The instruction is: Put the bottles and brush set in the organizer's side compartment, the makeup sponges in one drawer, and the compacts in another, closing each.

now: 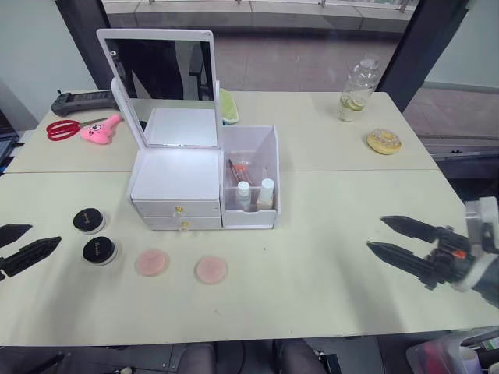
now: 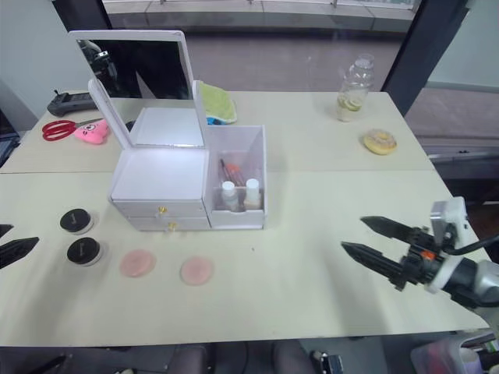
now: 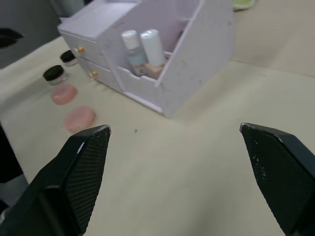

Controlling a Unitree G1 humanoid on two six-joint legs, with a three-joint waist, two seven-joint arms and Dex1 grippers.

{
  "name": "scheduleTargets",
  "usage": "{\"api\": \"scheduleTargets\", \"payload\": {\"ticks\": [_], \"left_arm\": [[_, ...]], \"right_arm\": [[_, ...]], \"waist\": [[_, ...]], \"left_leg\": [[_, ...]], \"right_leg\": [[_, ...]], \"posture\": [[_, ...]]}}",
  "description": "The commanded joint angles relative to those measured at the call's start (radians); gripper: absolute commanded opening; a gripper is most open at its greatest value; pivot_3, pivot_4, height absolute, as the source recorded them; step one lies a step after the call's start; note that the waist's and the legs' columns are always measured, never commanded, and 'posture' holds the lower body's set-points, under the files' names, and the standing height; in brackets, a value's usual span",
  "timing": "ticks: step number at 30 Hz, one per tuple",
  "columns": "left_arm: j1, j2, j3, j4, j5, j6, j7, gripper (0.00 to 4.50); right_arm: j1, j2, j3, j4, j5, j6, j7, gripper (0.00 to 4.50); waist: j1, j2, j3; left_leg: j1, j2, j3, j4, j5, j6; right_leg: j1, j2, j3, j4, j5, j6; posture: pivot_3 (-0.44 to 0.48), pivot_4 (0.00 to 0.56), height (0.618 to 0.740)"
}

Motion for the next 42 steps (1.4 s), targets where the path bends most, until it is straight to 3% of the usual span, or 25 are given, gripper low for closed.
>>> {"api": "scheduleTargets", "payload": {"ticks": [1,4,7,10,14,20,25,36,39,42], "left_arm": [[0.079,-0.184,0.018,-0.354,-0.133,0.083,0.142,4.50],[0.130,-0.399,-0.081,-0.658,-0.208,0.095,0.376,4.50],[0.104,-0.572,-0.231,-0.835,-0.168,0.069,0.604,4.50],[0.017,-0.748,-0.444,-0.907,0.031,0.013,0.849,4.50],[-0.071,-0.839,-0.730,-0.877,0.361,-0.082,1.043,4.50],[-0.171,-0.810,-0.902,-0.758,0.579,-0.164,1.080,4.50],[-0.198,-0.862,-0.939,-0.740,0.620,-0.164,1.111,4.50],[-0.206,-0.885,-0.926,-0.704,0.625,-0.166,1.086,4.50],[-0.213,-0.893,-0.924,-0.699,0.617,-0.160,1.082,3.96],[-0.216,-0.896,-0.928,-0.697,0.613,-0.151,1.073,3.04]], "right_arm": [[-0.078,0.028,0.109,-0.097,0.066,0.043,-0.129,4.49],[-0.139,0.029,0.206,-0.140,0.049,0.066,-0.212,4.49],[-0.204,0.019,0.294,-0.146,0.052,0.112,-0.275,4.49],[-0.272,0.015,0.380,-0.153,0.060,0.136,-0.280,4.49],[-0.368,0.017,0.477,-0.122,0.008,0.110,-0.249,4.49],[-0.469,0.025,0.570,-0.059,-0.090,0.066,-0.203,4.49],[-0.490,0.043,0.589,-0.040,-0.124,0.044,-0.184,4.49],[-0.484,0.059,0.575,-0.042,-0.152,0.049,-0.181,4.49],[-0.483,0.065,0.571,-0.047,-0.150,0.053,-0.189,4.50],[-0.486,0.071,0.569,-0.053,-0.145,0.058,-0.198,4.50]], "waist": [[-0.004,0.000,0.000],[0.003,-0.001,0.000],[0.015,-0.003,0.001],[0.033,-0.005,0.000],[0.036,-0.007,-0.001],[0.036,-0.006,-0.001],[0.035,-0.006,-0.001],[0.036,-0.006,-0.001],[0.037,-0.006,-0.001],[0.038,-0.006,-0.001]], "left_leg": [[0.000,0.001,0.002,-0.001,0.001,0.001],[-0.001,0.001,0.004,0.001,0.000,0.001],[-0.001,0.000,0.003,0.005,-0.001,0.002],[0.003,-0.001,0.001,0.009,0.000,0.002],[0.003,-0.004,0.002,0.015,0.000,0.003],[0.002,-0.004,0.003,0.014,0.000,0.003],[0.001,-0.004,0.003,0.013,0.000,0.004],[0.001,-0.004,0.003,0.014,0.000,0.004],[0.001,-0.004,0.003,0.014,0.000,0.004],[0.001,-0.004,0.003,0.014,0.000,0.004]], "right_leg": [[0.003,0.000,0.002,0.000,0.000,0.001],[0.002,0.001,0.006,0.000,0.001,0.004],[0.006,0.002,0.008,0.001,0.001,0.007],[0.011,0.002,0.007,0.000,0.003,0.007],[0.014,0.003,0.011,-0.001,0.005,0.010],[0.012,0.003,0.013,-0.001,0.006,0.011],[0.011,0.003,0.013,-0.001,0.005,0.011],[0.011,0.003,0.013,-0.001,0.006,0.012],[0.012,0.003,0.013,-0.001,0.006,0.012],[0.012,0.003,0.013,-0.001,0.006,0.012]], "posture": [[0.000,0.150,0.740],[0.000,0.150,0.740],[0.000,0.150,0.740],[0.000,0.150,0.740],[0.000,0.150,0.740],[0.000,0.150,0.740],[0.000,0.150,0.740],[0.000,0.150,0.740],[0.000,0.150,0.740],[0.000,0.150,0.740]]}}
